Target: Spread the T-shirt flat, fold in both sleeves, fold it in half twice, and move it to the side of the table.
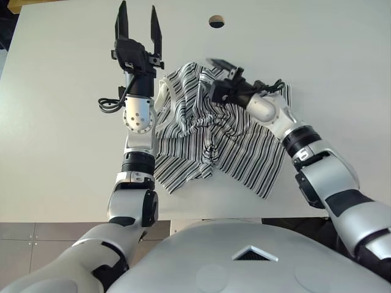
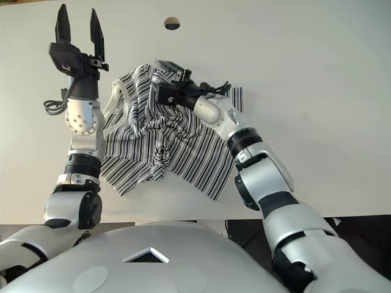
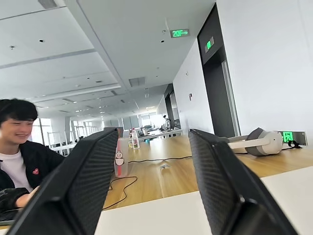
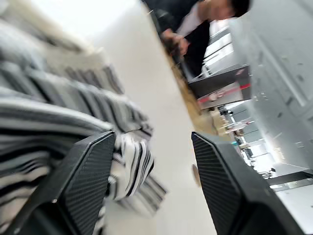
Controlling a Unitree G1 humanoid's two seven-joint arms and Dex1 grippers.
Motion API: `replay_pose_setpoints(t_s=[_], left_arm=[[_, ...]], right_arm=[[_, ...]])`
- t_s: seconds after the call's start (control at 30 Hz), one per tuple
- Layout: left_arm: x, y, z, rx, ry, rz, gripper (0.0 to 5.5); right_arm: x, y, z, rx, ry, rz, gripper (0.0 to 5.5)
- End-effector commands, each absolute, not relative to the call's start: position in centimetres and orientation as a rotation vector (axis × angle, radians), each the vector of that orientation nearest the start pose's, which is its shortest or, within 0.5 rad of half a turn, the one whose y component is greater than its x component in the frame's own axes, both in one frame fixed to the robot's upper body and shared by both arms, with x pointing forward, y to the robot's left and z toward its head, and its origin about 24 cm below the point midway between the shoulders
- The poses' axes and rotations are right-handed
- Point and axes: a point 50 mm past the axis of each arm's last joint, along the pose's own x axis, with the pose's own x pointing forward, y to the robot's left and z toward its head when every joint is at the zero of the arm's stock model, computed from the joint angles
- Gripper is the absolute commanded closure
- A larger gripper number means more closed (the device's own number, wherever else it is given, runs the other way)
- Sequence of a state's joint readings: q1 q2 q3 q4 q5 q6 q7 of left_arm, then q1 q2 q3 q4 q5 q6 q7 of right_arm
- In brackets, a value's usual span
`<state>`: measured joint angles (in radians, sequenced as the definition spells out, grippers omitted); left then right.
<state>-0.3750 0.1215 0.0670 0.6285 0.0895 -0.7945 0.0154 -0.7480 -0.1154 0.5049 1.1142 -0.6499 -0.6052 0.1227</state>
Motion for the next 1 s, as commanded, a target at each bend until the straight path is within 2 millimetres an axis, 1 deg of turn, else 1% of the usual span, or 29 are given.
replay_pose_setpoints(t_s=[0.03, 0.07, 0.1, 0.17, 0.23, 0.3, 0.37, 0.47, 0.57, 0.6, 0.67, 0.7, 0.73, 0.8, 0.87, 0.9, 0.93, 1.0], left_arm=[[30.5, 15.0, 7.8, 0.202, -0.557, -0.079, 2.84], [30.5, 14.8, 7.8, 0.211, -0.560, -0.090, 2.84], [30.5, 14.6, 7.8, 0.217, -0.561, -0.097, 2.84], [30.5, 14.3, 7.8, 0.233, -0.565, -0.120, 2.84], [30.4, 14.0, 7.7, 0.259, -0.564, -0.168, 2.84], [30.1, 13.2, 7.6, 0.309, -0.563, -0.259, 2.84], [29.6, 12.1, 7.3, 0.374, -0.559, -0.376, 2.84], [28.7, 10.5, 6.4, 0.454, -0.528, -0.547, 2.84], [27.3, 8.4, 4.7, 0.566, -0.478, -0.767, 2.84], [26.7, 7.6, 4.1, 0.592, -0.461, -0.847, 2.84], [25.6, 6.3, 3.4, 0.599, -0.446, -0.974, 2.84], [24.9, 5.4, 3.3, 0.581, -0.448, -1.042, 2.84], [24.1, 4.5, 3.1, 0.568, -0.447, -1.115, 2.84], [23.3, 3.4, 2.7, 0.576, -0.432, -1.208, 2.84], [22.6, 3.1, 1.5, 0.647, -0.376, -1.296, 2.84], [22.3, 3.1, 1.0, 0.682, -0.352, -1.327, 2.84], [21.8, 3.3, 0.2, 0.752, -0.323, -1.382, 2.84], [21.0, 4.1, -1.0, 0.877, -0.267, -1.470, 2.84]], right_arm=[[34.5, -7.7, 1.4, -1.271, 0.014, 0.911, 2.62], [35.3, -9.4, 1.7, -1.335, 0.078, 0.856, 2.62], [35.8, -10.5, 2.0, -1.370, 0.113, 0.819, 2.62], [36.9, -13.6, 3.0, -1.430, 0.195, 0.719, 2.62], [37.5, -16.4, 4.0, -1.458, 0.259, 0.626, 2.62], [37.6, -18.8, 4.5, -1.457, 0.310, 0.557, 2.62], [37.4, -20.4, 4.6, -1.445, 0.347, 0.517, 2.62], [36.8, -21.9, 4.1, -1.432, 0.399, 0.494, 2.62], [36.1, -23.8, 3.6, -1.419, 0.460, 0.458, 2.62], [36.2, -24.3, 3.9, -1.412, 0.457, 0.439, 2.62], [36.7, -24.4, 5.0, -1.388, 0.400, 0.392, 2.62], [37.3, -24.2, 6.3, -1.351, 0.319, 0.330, 2.62], [38.1, -24.1, 8.2, -1.305, 0.216, 0.254, 2.62], [39.1, -24.1, 11.4, -1.224, 0.056, 0.134, 2.62], [39.7, -23.9, 14.1, -1.158, -0.072, 0.075, 2.62], [39.9, -23.7, 14.9, -1.140, -0.115, 0.063, 2.62], [40.1, -23.3, 15.7, -1.126, -0.157, 0.061, 2.62], [40.2, -22.7, 16.5, -1.109, -0.204, 0.073, 2.62]])
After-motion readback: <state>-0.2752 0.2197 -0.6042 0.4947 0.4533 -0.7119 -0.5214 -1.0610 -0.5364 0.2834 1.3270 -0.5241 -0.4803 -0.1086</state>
